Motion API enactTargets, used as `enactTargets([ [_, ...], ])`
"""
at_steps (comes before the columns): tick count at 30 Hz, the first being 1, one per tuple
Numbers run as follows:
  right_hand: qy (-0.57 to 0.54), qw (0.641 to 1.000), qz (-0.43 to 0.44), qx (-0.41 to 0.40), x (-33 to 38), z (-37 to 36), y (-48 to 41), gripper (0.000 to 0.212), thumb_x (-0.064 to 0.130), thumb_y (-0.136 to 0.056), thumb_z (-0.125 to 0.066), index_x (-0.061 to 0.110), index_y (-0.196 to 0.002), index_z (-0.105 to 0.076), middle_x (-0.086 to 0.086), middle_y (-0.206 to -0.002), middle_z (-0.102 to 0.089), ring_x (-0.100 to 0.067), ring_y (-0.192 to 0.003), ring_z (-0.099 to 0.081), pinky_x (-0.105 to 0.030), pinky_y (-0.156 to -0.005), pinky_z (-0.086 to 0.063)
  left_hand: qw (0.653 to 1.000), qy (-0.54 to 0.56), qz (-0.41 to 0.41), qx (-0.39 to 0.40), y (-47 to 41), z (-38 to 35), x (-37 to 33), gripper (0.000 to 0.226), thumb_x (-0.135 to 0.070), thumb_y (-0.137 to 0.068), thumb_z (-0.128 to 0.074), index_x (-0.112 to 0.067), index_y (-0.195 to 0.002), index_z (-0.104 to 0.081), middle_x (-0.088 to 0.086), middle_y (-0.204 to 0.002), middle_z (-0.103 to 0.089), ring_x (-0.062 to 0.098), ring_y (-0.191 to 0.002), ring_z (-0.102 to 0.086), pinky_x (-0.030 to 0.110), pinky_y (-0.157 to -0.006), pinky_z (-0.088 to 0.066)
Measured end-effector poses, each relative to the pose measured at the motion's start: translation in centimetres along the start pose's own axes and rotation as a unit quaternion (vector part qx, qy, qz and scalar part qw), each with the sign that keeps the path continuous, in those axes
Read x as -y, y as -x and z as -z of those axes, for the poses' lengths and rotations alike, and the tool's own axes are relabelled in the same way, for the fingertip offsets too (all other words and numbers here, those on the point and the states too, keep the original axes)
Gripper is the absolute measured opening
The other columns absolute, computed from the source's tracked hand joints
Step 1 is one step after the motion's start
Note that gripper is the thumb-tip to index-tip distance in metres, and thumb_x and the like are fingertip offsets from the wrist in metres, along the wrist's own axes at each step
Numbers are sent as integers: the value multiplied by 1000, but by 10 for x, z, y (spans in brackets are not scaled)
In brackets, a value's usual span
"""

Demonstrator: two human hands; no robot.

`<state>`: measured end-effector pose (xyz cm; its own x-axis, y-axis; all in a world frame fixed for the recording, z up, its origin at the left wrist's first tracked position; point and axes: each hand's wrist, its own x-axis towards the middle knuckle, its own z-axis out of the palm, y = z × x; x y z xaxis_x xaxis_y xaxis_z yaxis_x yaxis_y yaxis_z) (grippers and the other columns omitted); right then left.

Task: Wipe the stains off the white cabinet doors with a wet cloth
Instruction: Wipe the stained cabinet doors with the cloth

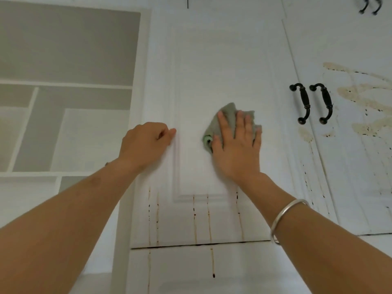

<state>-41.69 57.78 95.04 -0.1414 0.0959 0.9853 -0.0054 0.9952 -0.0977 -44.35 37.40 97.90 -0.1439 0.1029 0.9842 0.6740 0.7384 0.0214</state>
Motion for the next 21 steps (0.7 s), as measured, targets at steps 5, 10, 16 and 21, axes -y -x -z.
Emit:
enactTargets([
  [5, -13, 976, 216, -1, 45, -13, 24, 59, 45, -95, -24, 31, -152, -27, -6, -161, -18, -24, -150, -8, -51, -120, -3, 999, 16, 21, -34, -6, 1, -2, 46, -42, -98, -38, -15, -62, -49, -2, -62, -56, 21, -62, -52, 31, -58, -36],
  [10, -3, 950, 310, 25, 21, -14, 52, 54, 44, -98, -28, 32, -151, -30, -1, -161, -19, -20, -150, -8, -47, -121, -2, 999, 15, 29, -8, -8, 3, -10, 47, -42, -99, -38, -10, -69, -56, 2, -68, -61, 22, -66, -54, 31, -61, -38],
  [16, 3, 957, 287, 45, 36, -18, 71, 53, 42, -99, -23, 32, -151, -29, -3, -159, -25, -23, -149, -15, -49, -120, -6, 996, 5, 35, 81, 4, 13, -3, 46, -38, -95, -46, -14, -56, -46, -1, -55, -48, 19, -56, -46, 29, -57, -35],
  [21, -9, 943, 329, 42, 70, -26, 84, 52, 42, -100, -28, 33, -151, -30, -8, -158, -28, -24, -149, -15, -52, -119, -11, 997, 10, 41, 70, 4, 15, 1, 42, -38, -92, -49, -14, -58, -50, -1, -54, -50, 17, -54, -46, 31, -59, -41],
])
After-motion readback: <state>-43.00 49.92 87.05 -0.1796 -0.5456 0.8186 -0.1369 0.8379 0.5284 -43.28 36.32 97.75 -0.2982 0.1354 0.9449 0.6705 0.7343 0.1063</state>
